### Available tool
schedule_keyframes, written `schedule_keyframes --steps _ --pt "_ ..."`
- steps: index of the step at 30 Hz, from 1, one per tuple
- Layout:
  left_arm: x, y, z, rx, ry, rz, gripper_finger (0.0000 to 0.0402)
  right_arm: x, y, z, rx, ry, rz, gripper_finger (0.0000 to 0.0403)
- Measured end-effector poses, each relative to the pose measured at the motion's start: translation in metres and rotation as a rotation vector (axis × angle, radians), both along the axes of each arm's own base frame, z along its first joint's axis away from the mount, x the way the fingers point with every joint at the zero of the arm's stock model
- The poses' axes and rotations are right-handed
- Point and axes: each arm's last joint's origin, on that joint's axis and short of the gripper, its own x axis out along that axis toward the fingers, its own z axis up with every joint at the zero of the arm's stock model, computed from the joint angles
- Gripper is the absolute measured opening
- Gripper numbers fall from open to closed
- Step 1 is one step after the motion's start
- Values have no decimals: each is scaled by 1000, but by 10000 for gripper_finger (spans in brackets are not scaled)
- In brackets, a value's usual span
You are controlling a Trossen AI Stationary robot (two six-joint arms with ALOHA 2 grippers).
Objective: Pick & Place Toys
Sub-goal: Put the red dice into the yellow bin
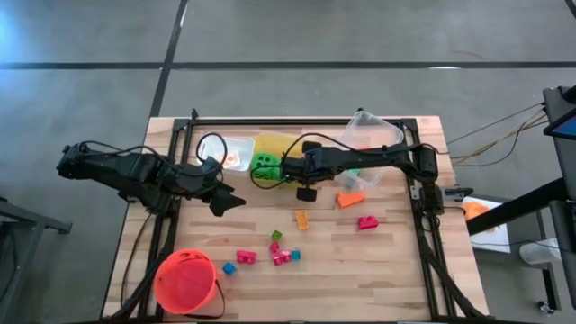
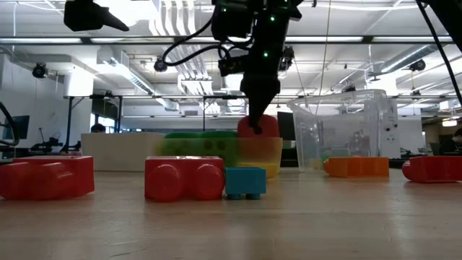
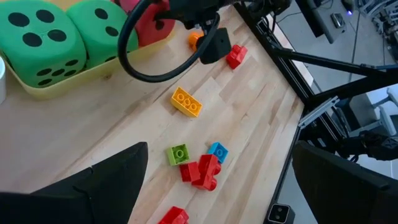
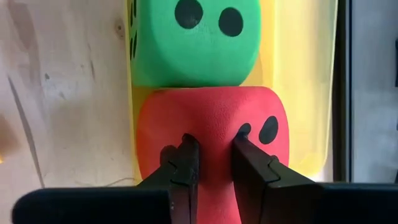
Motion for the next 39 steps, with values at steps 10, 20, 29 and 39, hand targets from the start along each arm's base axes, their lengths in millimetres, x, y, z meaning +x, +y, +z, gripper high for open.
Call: schedule_keyframes --steps 10,20,29,39 --pt "0 0 0 -6 0 5 383 -2 1 -19 5 -17 -5 46" --pt "0 0 0 -5 0 5 383 -2 2 -23 22 -36 3 46" --pt "0 0 0 -5 0 4 383 -2 4 -24 45 -30 27 146" --pt "0 0 0 -3 0 2 383 -4 6 -18 107 -47 42 277"
